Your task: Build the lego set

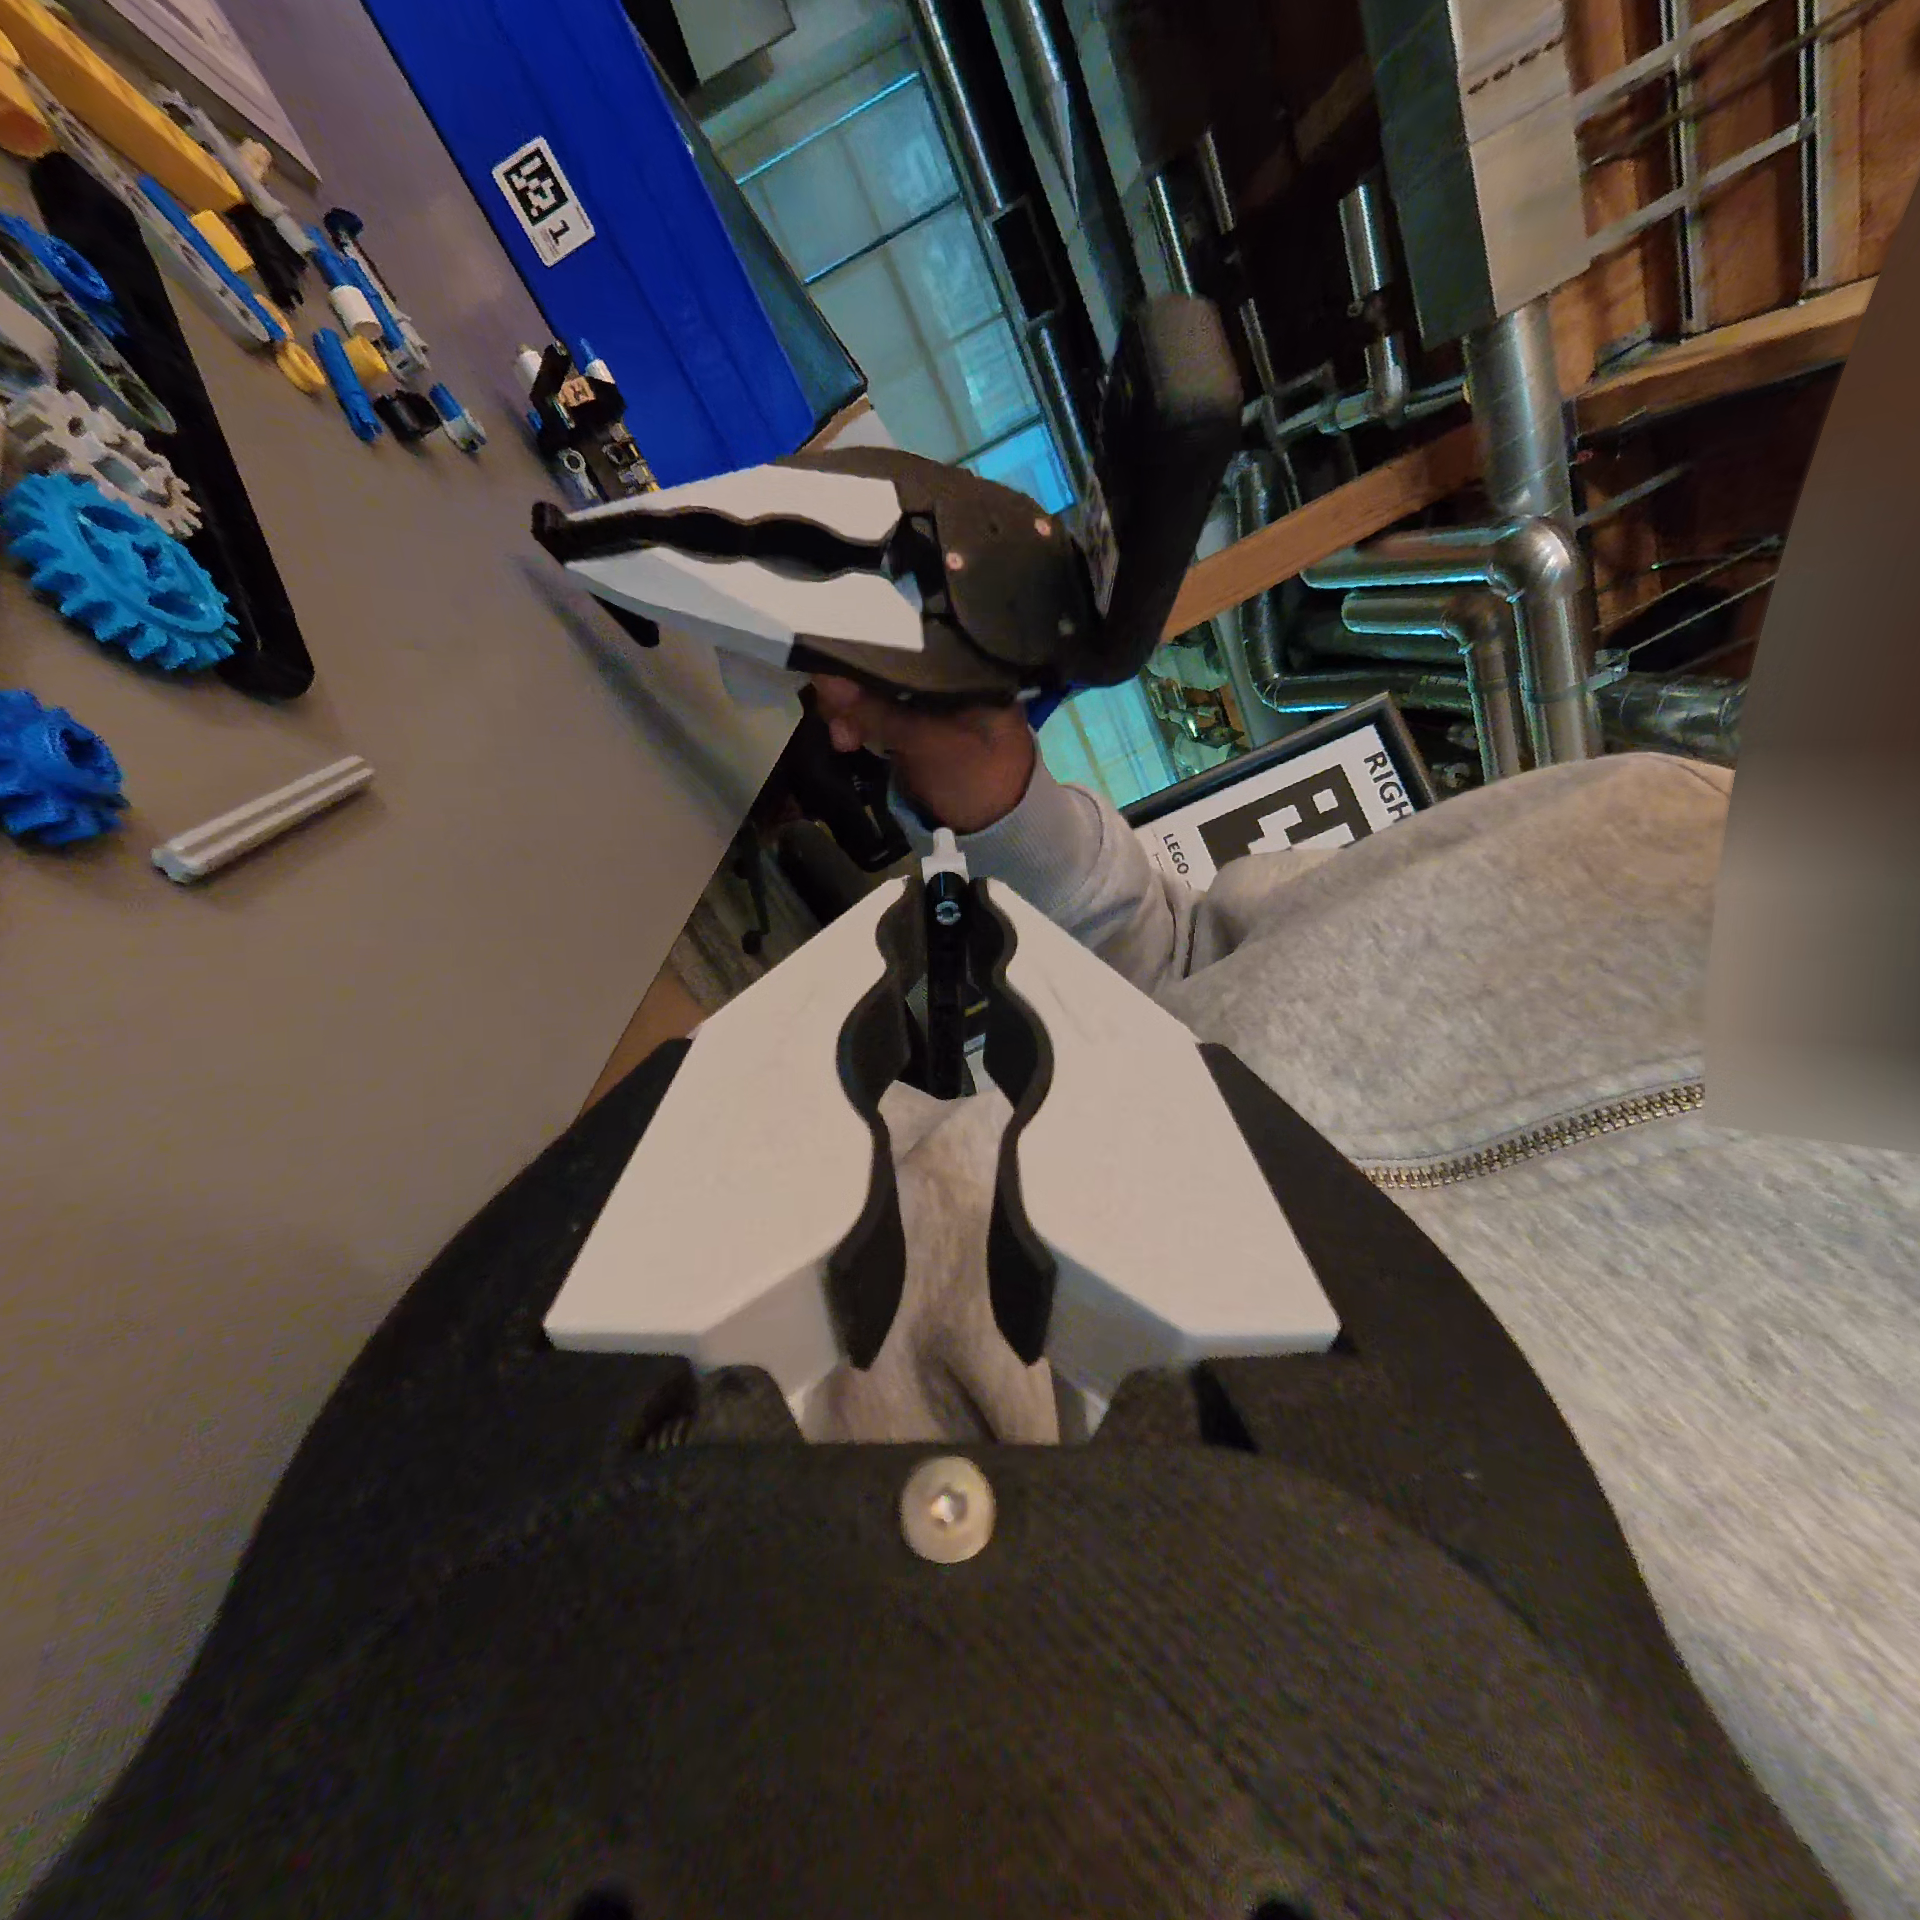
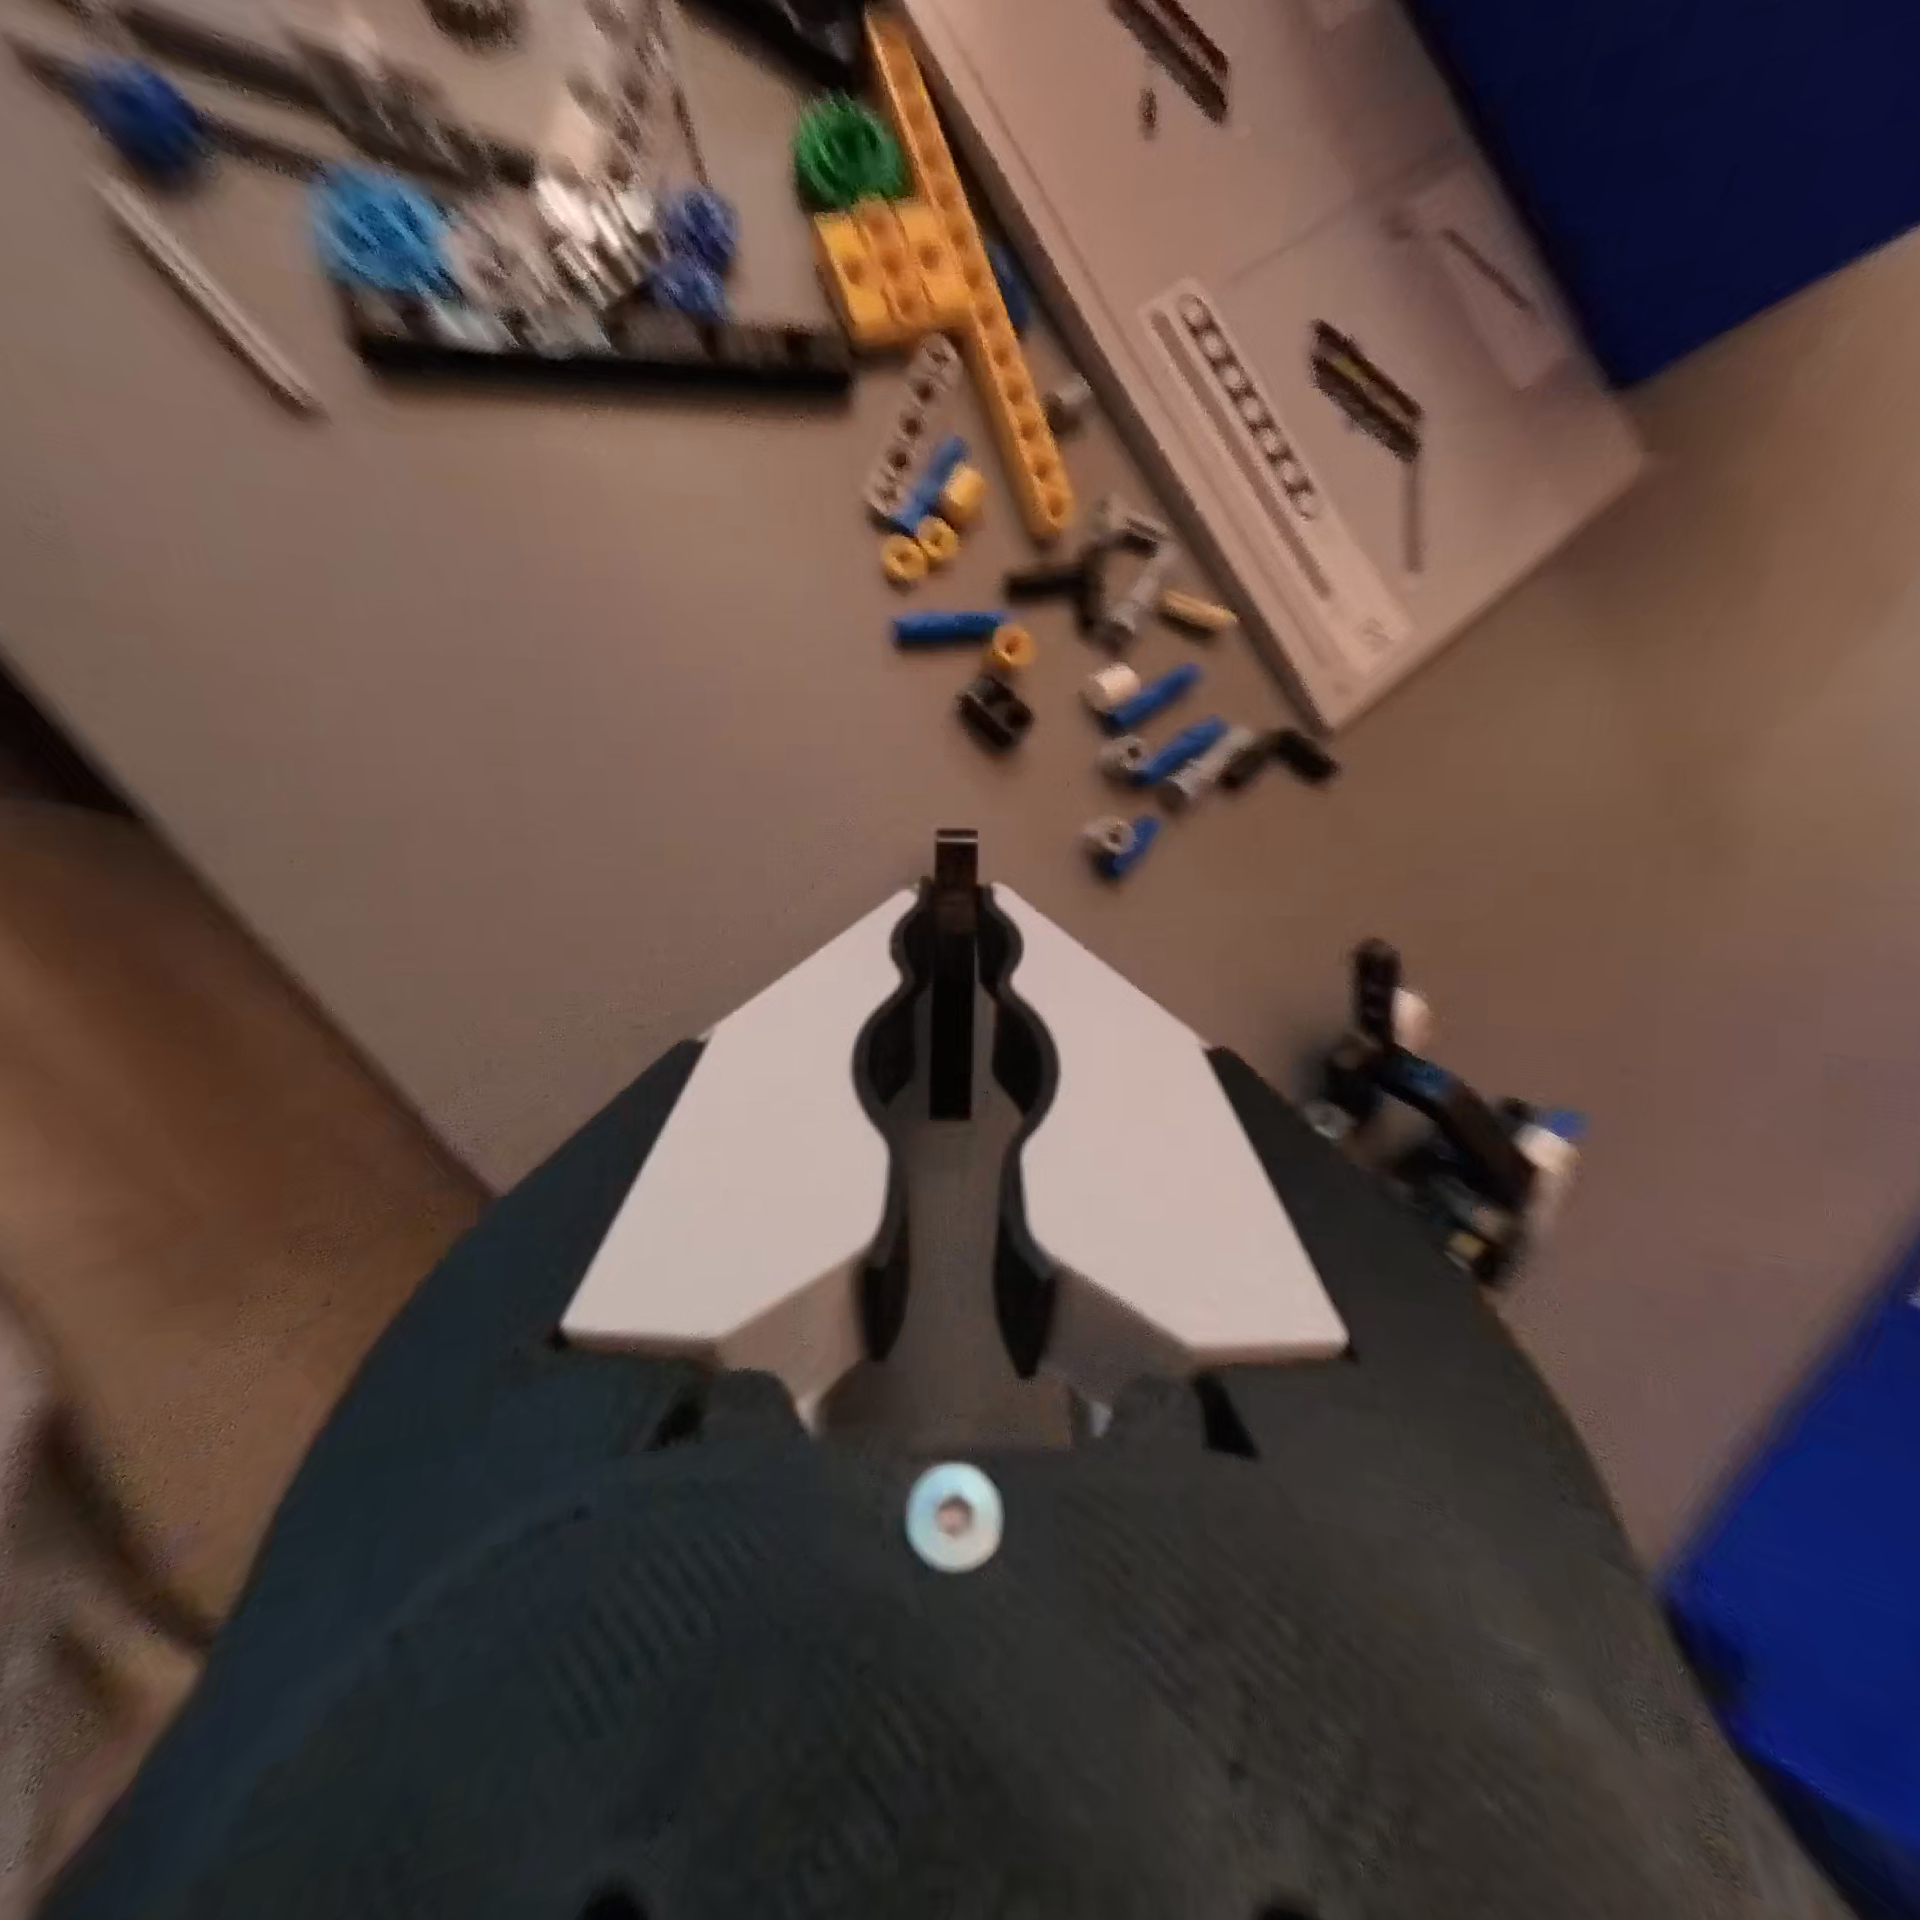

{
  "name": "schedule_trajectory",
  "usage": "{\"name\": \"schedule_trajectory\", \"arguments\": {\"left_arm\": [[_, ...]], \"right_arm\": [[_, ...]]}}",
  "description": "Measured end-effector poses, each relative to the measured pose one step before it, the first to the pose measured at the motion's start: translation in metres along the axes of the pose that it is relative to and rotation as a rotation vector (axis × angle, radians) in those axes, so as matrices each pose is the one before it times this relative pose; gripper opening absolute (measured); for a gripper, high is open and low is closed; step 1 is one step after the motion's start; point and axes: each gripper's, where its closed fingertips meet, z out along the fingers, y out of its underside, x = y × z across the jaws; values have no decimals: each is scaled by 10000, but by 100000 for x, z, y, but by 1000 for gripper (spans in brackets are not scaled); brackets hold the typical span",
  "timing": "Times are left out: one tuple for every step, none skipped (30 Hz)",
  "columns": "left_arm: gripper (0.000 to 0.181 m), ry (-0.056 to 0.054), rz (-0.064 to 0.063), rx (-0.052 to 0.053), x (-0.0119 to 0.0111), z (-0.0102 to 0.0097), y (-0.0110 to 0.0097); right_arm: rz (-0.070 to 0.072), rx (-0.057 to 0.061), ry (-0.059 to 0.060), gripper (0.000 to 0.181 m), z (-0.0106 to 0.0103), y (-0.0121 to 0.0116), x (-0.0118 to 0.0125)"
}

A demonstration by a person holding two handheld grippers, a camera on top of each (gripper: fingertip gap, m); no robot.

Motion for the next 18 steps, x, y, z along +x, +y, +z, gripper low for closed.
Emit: {"name": "schedule_trajectory", "arguments": {"left_arm": [[5, 3, -13, -3, -7, 14, 15], [5, 7, -12, -17, 16, 36, 40], [5, -9, -1, -15, -9, 27, 45], [5, -13, 5, -11, -9, 32, 35], [5, -4, 6, -20, 9, 15, 55], [5, -13, 8, -16, 2, 20, 45], [5, -20, 11, -3, -6, -1, 23], [5, -12, 14, -5, 3, -2, 25], [5, -8, 15, -8, 27, -1, 22], [5, -6, 11, -15, 10, 1, 32], [5, 2, 5, -15, 23, 11, 33], [5, 13, 3, -16, 35, 18, 49], [5, 15, 2, -30, 45, 30, 66], [5, 10, -4, -24, 25, 21, 65], [5, 23, -13, -16, 39, 34, 60], [5, 28, -19, -23, 50, 29, 70], [5, 24, -16, -26, 42, 37, 75], [5, 13, -9, -28, 23, 26, 77]], "right_arm": [[-690, -384, 941, 6, -6, 603, 674], [-654, -268, 687, 6, 52, 424, 202], [-477, -177, 384, 6, 11, 247, -213], [-226, -77, 116, 6, -105, 43, -445], [15, 46, -101, 9, -233, -166, -547], [214, 99, -286, 12, -319, -273, -604], [355, 82, -366, 16, -341, -259, -595], [381, 38, -383, 19, -328, -152, -560], [334, -1, -411, 23, -292, -45, -595], [260, 28, -451, 23, -251, -21, -678], [242, 97, -322, 24, -267, -52, -440], [209, 149, -64, 24, -307, -79, 42], [142, 190, 43, 23, -306, -100, 336], [176, 176, 116, 23, -265, -89, 643], [248, 147, 61, 22, -129, -7, 742], [349, 86, -107, 20, 54, 125, 658], [449, -27, -237, 18, 226, 314, 544], [501, -91, -497, 19, 311, 385, 154]]}}
